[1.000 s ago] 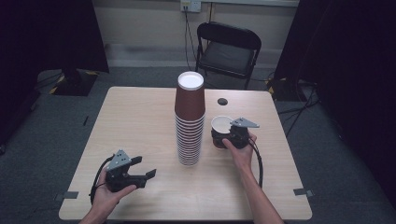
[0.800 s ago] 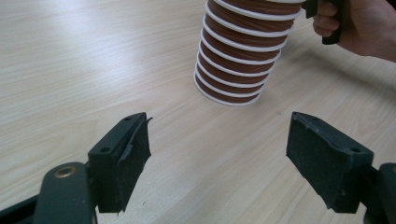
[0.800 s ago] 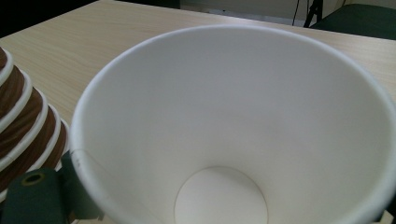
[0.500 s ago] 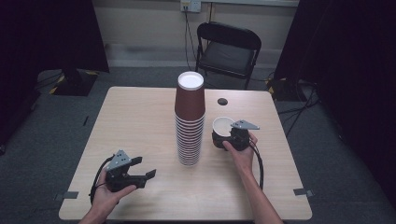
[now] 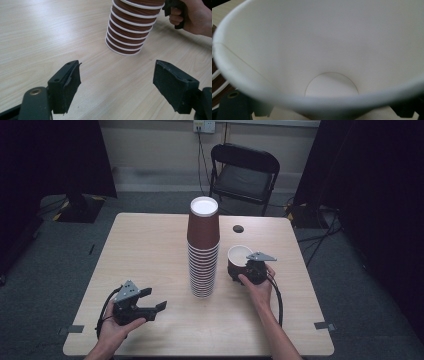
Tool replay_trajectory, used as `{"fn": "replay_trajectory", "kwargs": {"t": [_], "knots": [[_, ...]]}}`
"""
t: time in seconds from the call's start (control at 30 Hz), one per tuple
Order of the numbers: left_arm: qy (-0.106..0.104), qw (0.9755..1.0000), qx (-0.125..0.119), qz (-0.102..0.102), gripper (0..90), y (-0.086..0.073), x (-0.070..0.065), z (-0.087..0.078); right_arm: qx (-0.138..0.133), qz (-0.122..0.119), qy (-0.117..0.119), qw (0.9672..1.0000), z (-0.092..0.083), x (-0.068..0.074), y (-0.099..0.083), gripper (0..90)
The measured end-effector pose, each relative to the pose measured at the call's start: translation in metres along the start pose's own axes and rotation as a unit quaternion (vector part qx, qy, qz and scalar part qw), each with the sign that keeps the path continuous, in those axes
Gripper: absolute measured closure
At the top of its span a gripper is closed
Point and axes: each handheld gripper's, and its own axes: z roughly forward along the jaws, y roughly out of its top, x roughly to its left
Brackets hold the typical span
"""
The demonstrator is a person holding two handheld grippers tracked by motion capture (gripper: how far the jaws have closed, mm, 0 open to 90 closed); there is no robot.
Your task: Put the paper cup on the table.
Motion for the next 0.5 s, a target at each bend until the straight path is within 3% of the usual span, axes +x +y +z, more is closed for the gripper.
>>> {"fn": "replay_trajectory", "kwargs": {"t": [0.2, 0.5], "knots": [[0.003, 1.0000, 0.000, -0.002, 21.7, 0.000, 0.001, -0.001, 0.020, -0.001, -0.007, 0.9998, -0.001, -0.001, -0.007, 13.2], [0.018, 0.9998, -0.010, -0.005, 23.0, 0.002, 0.006, -0.006, 0.028, 0.008, -0.001, 0.9996, -0.014, -0.005, -0.008, 13.2]]}}
